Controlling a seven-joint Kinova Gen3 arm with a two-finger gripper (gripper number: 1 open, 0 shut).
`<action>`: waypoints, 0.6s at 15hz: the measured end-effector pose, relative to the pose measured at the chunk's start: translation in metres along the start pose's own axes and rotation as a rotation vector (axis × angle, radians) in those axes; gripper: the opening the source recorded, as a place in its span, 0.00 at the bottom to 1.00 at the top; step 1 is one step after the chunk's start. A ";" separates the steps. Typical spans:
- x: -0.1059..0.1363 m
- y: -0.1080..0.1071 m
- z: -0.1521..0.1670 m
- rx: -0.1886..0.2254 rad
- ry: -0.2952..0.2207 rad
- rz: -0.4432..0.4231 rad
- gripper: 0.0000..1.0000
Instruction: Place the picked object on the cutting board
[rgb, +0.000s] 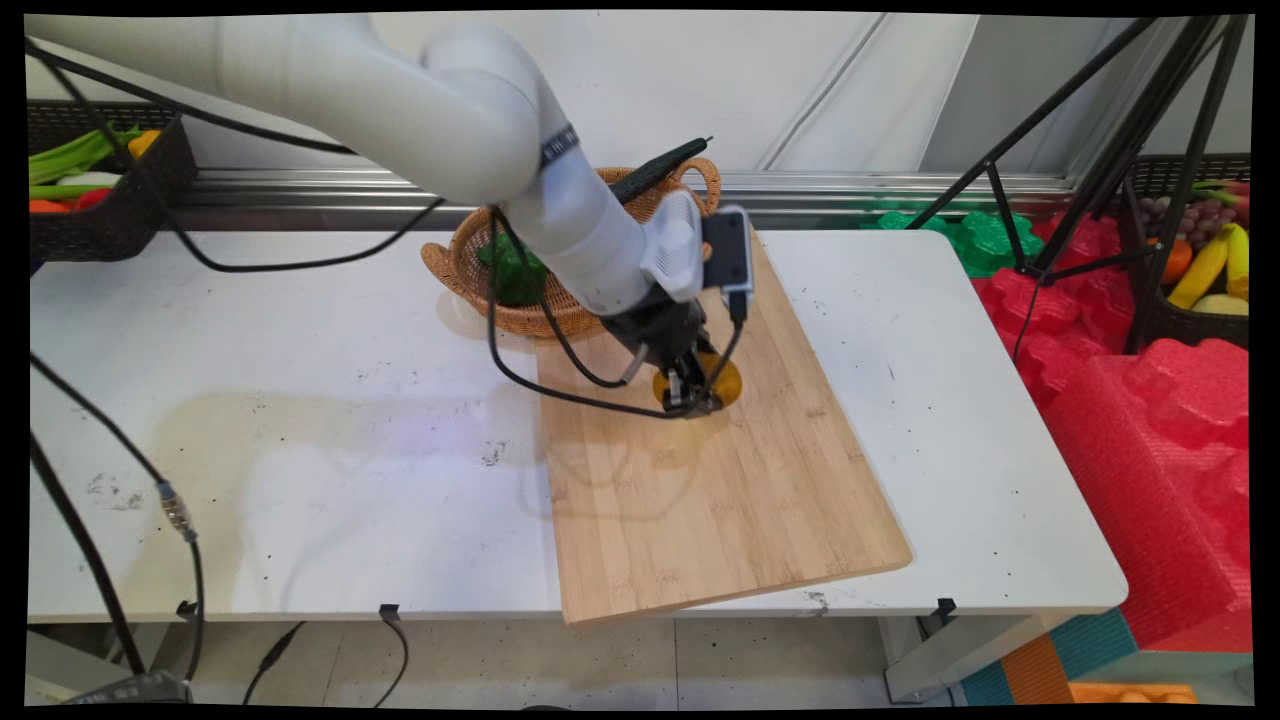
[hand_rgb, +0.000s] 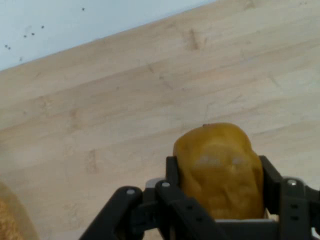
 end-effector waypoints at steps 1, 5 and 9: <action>0.000 0.000 0.006 -0.001 -0.002 0.007 0.00; 0.003 0.001 0.037 -0.009 -0.011 0.048 0.00; 0.005 0.003 0.062 -0.020 -0.015 0.086 0.00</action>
